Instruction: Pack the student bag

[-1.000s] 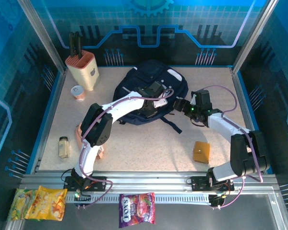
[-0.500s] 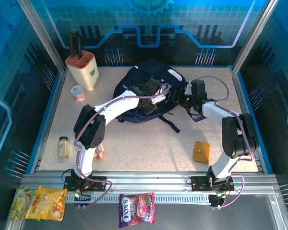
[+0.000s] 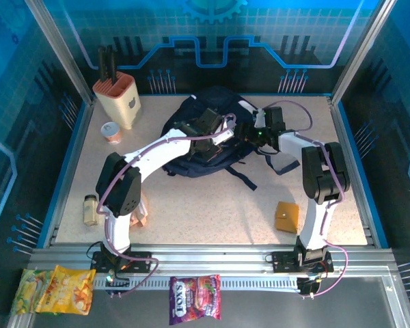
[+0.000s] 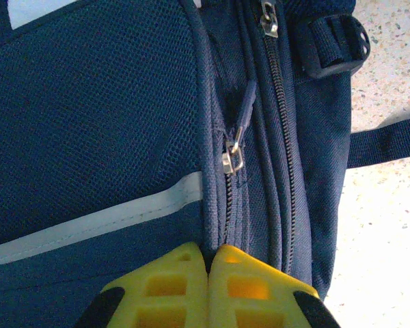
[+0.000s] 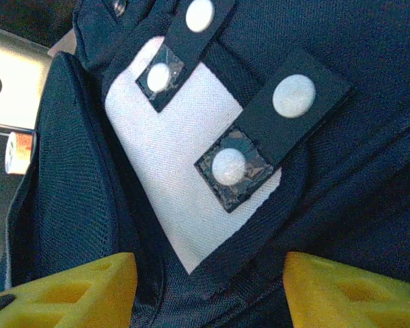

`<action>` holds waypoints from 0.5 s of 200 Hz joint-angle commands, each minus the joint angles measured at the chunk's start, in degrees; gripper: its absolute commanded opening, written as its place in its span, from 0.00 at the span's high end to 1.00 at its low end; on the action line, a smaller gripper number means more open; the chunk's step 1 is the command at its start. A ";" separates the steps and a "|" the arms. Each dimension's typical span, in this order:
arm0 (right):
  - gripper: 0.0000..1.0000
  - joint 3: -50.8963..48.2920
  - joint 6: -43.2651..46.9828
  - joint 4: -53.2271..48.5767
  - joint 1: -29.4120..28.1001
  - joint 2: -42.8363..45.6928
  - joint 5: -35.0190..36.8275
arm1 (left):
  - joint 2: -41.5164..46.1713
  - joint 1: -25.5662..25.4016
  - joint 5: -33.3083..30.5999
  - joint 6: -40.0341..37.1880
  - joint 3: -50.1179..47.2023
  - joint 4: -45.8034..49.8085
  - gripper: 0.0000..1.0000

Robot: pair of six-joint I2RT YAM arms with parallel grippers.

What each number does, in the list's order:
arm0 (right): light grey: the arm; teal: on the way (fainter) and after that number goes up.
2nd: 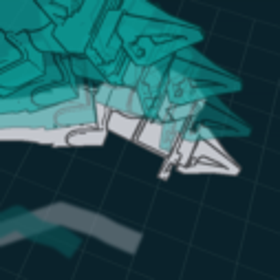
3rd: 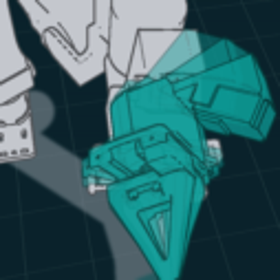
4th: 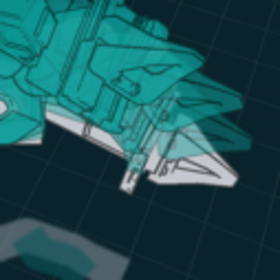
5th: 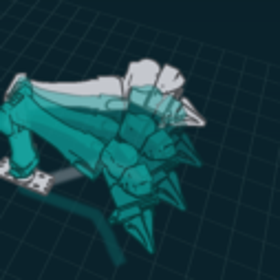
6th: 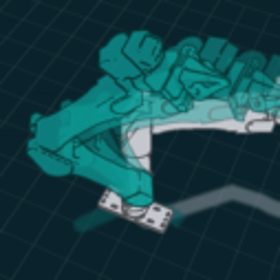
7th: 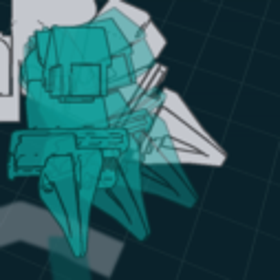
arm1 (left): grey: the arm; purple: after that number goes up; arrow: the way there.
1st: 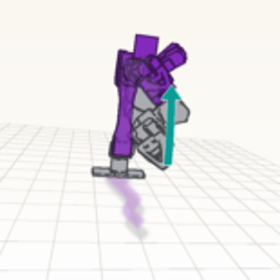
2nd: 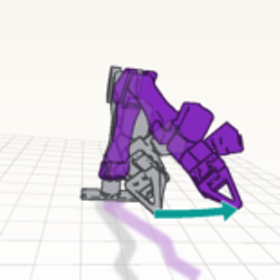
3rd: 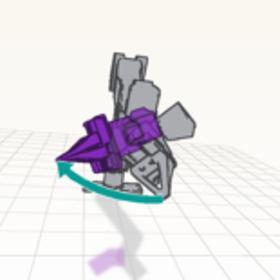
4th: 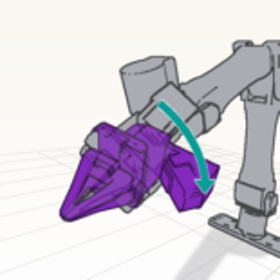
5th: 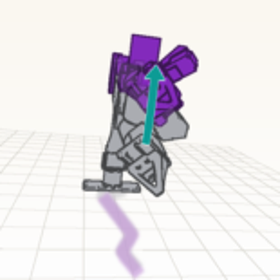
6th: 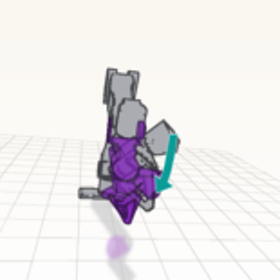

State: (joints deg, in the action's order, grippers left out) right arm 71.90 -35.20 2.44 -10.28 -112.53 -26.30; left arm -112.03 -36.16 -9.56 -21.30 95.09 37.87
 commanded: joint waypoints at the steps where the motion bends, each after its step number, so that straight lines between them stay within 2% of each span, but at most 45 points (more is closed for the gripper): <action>1: 0.41 -1.67 3.16 0.73 0.85 0.10 -6.05 | 3.15 -0.03 1.67 1.60 0.01 -1.95 1.00; 25: 0.43 -4.60 4.47 2.69 0.88 2.26 -11.80 | 2.70 0.03 1.33 1.52 0.35 -1.92 1.00; 57: 0.48 -8.14 6.83 1.87 0.96 5.25 -15.34 | 2.51 0.04 0.68 1.39 0.67 -1.92 1.00; 100: 0.60 -8.78 11.53 -2.15 0.95 6.28 -13.51 | 2.04 0.13 0.86 1.64 1.23 -1.75 1.00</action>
State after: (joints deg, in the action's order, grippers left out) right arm 62.98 -28.01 4.45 -9.32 -107.55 -37.80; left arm -112.03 -36.16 -9.58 -20.99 95.09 38.35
